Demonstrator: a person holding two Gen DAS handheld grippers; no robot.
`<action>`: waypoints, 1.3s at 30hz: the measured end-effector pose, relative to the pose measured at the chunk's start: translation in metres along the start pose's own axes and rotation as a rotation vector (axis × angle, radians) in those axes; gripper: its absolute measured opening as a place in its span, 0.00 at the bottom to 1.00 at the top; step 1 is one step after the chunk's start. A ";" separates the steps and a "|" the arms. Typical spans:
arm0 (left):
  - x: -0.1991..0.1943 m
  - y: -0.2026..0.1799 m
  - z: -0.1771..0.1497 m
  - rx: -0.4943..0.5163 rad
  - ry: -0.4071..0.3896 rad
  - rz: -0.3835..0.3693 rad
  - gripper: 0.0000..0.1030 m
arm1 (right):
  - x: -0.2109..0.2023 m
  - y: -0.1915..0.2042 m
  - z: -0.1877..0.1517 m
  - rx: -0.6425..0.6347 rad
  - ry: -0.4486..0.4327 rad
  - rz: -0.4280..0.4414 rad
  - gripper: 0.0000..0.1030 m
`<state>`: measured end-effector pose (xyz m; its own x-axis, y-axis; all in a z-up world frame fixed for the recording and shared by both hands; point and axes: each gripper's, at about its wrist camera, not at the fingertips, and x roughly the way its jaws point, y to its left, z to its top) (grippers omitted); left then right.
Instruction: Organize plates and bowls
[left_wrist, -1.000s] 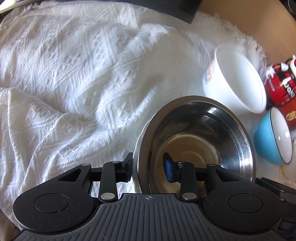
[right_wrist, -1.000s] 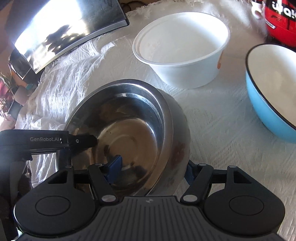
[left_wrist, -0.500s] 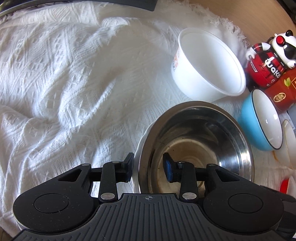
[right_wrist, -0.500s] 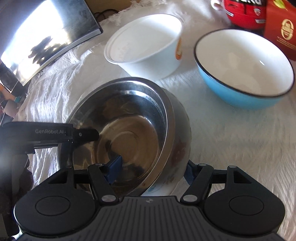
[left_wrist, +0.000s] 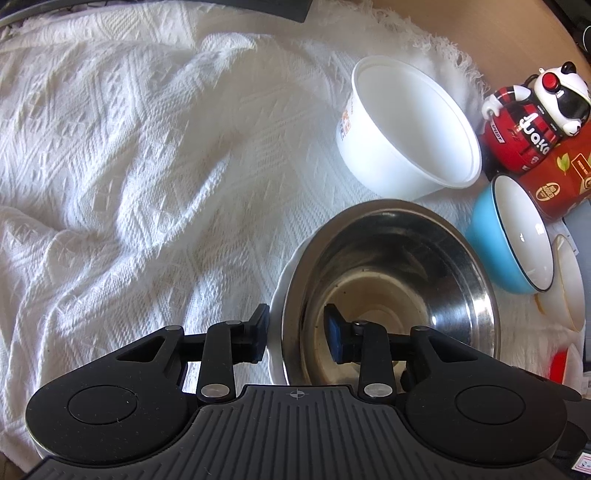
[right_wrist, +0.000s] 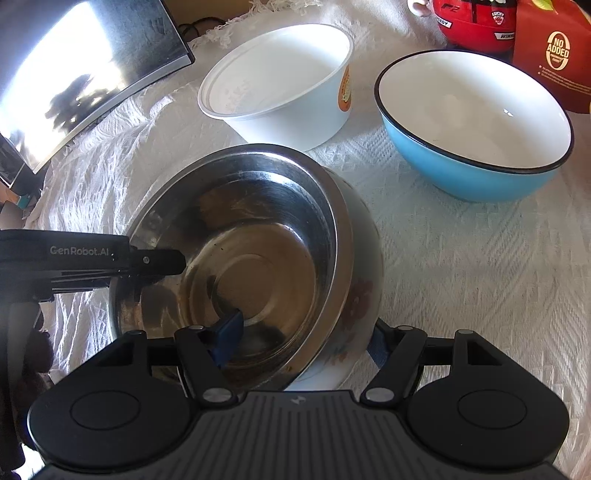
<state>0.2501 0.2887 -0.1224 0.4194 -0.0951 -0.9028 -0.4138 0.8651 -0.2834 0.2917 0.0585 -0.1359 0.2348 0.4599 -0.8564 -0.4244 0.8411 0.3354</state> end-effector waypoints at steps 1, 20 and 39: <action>0.001 0.001 -0.001 -0.003 0.005 -0.002 0.32 | 0.000 0.000 0.000 0.002 0.000 0.000 0.68; 0.009 0.000 0.002 0.024 0.040 -0.029 0.32 | -0.002 0.006 -0.008 0.040 0.002 -0.015 0.69; -0.046 0.016 0.020 -0.002 -0.194 -0.141 0.28 | -0.075 -0.026 -0.029 0.162 -0.177 -0.167 0.71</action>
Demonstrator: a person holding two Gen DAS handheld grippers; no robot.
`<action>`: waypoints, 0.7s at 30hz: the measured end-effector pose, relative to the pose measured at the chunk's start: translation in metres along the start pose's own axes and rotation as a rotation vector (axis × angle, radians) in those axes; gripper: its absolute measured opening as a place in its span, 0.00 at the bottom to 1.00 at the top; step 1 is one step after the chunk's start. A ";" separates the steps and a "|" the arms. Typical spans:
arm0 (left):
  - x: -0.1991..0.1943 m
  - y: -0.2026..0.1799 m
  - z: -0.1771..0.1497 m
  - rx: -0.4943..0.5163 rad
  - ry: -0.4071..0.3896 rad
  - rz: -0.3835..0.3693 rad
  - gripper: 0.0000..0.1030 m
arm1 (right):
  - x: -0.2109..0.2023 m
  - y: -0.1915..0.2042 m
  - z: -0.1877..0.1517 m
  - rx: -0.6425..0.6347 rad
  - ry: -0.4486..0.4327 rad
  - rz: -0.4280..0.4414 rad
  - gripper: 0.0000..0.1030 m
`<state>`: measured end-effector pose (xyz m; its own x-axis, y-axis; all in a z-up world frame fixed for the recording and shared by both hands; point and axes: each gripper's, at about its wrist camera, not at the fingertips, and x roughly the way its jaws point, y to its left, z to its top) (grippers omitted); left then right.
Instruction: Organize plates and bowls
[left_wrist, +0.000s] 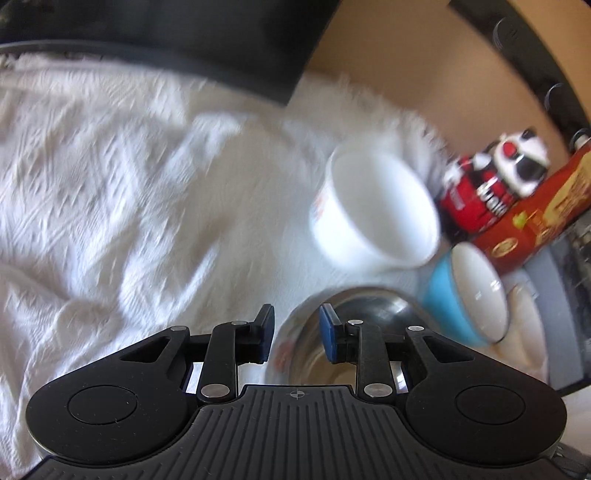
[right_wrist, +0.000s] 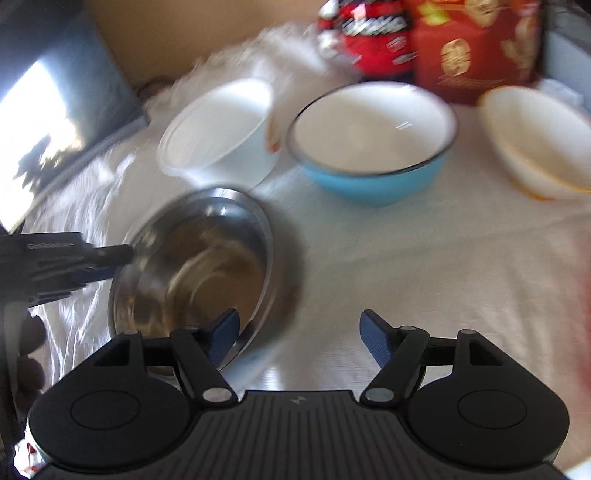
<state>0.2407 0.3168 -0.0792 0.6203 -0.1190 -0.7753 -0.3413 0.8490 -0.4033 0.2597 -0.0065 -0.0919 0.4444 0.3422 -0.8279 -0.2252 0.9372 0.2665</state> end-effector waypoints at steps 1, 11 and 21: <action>-0.003 -0.003 0.001 -0.001 -0.014 -0.021 0.28 | -0.011 -0.005 -0.001 -0.002 -0.034 -0.038 0.71; 0.005 -0.096 -0.012 0.114 0.009 -0.232 0.28 | -0.098 -0.077 0.017 -0.018 -0.249 -0.289 0.81; 0.061 -0.172 -0.027 0.068 0.110 -0.191 0.28 | -0.091 -0.157 0.047 -0.006 -0.199 -0.265 0.89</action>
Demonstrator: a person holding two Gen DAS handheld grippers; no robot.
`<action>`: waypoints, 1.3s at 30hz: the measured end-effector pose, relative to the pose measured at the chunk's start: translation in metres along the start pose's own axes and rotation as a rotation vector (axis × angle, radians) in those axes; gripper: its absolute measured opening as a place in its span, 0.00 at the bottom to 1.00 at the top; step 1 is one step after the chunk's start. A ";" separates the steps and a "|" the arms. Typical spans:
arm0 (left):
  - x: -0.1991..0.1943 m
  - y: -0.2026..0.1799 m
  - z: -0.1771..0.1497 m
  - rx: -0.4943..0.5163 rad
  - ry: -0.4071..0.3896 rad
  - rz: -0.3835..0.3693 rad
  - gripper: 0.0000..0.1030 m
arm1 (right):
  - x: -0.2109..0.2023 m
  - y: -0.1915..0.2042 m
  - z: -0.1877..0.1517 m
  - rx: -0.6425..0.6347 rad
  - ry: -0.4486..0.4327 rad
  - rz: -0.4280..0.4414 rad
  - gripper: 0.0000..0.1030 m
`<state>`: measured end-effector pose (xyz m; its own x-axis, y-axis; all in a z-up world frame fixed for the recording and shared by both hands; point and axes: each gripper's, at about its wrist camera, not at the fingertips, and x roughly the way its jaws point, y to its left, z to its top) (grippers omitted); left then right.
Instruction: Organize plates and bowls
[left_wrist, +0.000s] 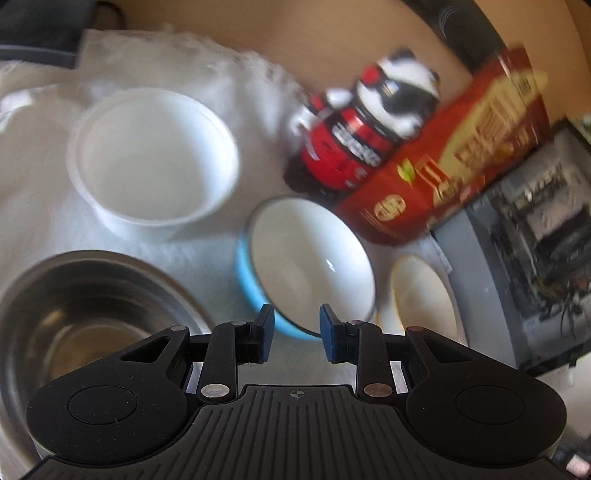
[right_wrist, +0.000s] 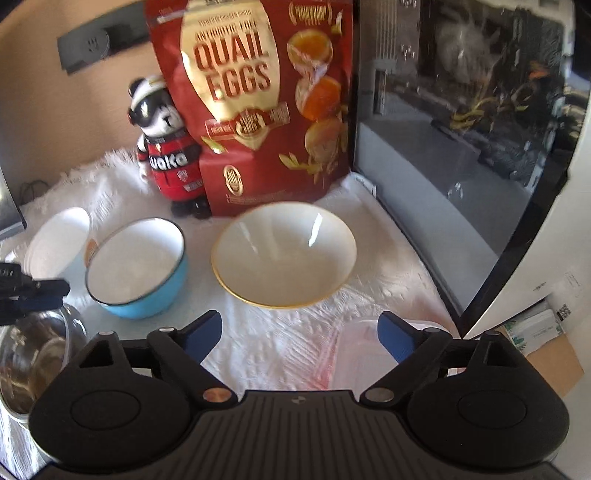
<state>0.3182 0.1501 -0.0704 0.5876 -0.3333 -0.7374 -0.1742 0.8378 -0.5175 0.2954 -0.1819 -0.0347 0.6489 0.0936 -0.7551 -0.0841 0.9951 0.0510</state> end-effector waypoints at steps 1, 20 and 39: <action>0.005 -0.009 -0.002 0.011 0.027 -0.014 0.28 | 0.005 -0.009 0.004 -0.012 0.006 0.027 0.89; 0.134 -0.112 -0.014 -0.006 0.141 0.083 0.29 | 0.142 -0.063 0.088 0.010 0.146 0.157 0.83; 0.109 -0.099 -0.043 -0.010 0.203 0.098 0.24 | 0.155 -0.041 0.077 0.015 0.291 0.312 0.58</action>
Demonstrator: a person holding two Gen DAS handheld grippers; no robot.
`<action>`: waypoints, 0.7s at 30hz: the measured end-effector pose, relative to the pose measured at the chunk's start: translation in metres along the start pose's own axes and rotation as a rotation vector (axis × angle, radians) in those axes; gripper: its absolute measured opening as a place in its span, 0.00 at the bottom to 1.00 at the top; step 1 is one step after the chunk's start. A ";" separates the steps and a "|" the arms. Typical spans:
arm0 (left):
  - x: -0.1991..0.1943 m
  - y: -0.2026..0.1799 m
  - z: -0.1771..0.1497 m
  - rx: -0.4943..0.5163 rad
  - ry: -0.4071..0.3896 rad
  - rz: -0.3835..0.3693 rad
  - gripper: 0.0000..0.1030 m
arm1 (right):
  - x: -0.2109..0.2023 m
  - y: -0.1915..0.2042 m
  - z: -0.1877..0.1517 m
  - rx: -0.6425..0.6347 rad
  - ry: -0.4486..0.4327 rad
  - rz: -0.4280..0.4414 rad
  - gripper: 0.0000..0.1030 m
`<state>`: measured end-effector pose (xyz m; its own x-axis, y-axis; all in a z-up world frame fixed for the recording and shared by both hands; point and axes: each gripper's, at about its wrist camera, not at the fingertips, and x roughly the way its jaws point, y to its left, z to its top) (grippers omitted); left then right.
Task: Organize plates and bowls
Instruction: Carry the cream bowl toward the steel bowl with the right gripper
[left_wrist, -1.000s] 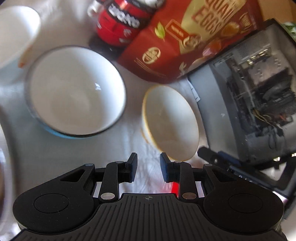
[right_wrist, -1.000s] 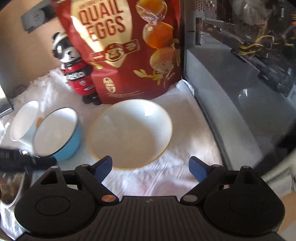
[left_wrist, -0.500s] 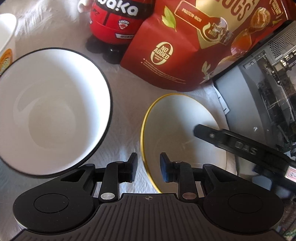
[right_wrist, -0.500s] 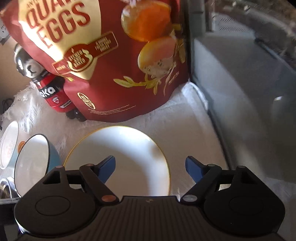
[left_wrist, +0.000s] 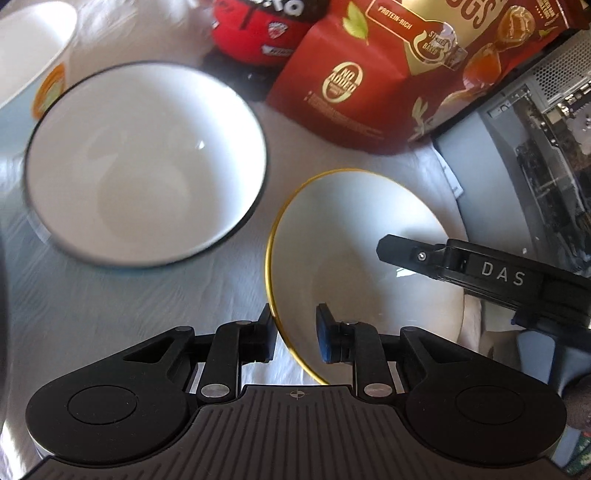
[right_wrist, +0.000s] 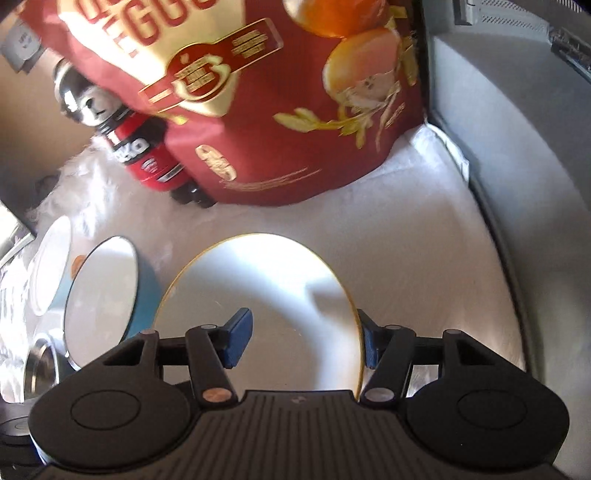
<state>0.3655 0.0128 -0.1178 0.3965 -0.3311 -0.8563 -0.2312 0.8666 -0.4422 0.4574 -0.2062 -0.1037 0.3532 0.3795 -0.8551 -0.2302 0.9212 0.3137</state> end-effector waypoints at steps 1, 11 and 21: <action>-0.004 0.003 -0.006 0.000 0.007 -0.005 0.24 | -0.002 0.003 -0.004 -0.004 0.003 -0.002 0.58; -0.048 0.048 -0.044 0.041 0.080 -0.016 0.23 | -0.007 0.049 -0.056 -0.067 0.073 -0.003 0.58; -0.083 0.085 -0.062 0.077 0.077 0.002 0.23 | -0.011 0.091 -0.097 -0.080 0.131 0.050 0.58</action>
<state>0.2579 0.0910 -0.1014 0.3256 -0.3545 -0.8765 -0.1622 0.8924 -0.4212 0.3447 -0.1347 -0.1060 0.2199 0.4052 -0.8874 -0.3174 0.8899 0.3277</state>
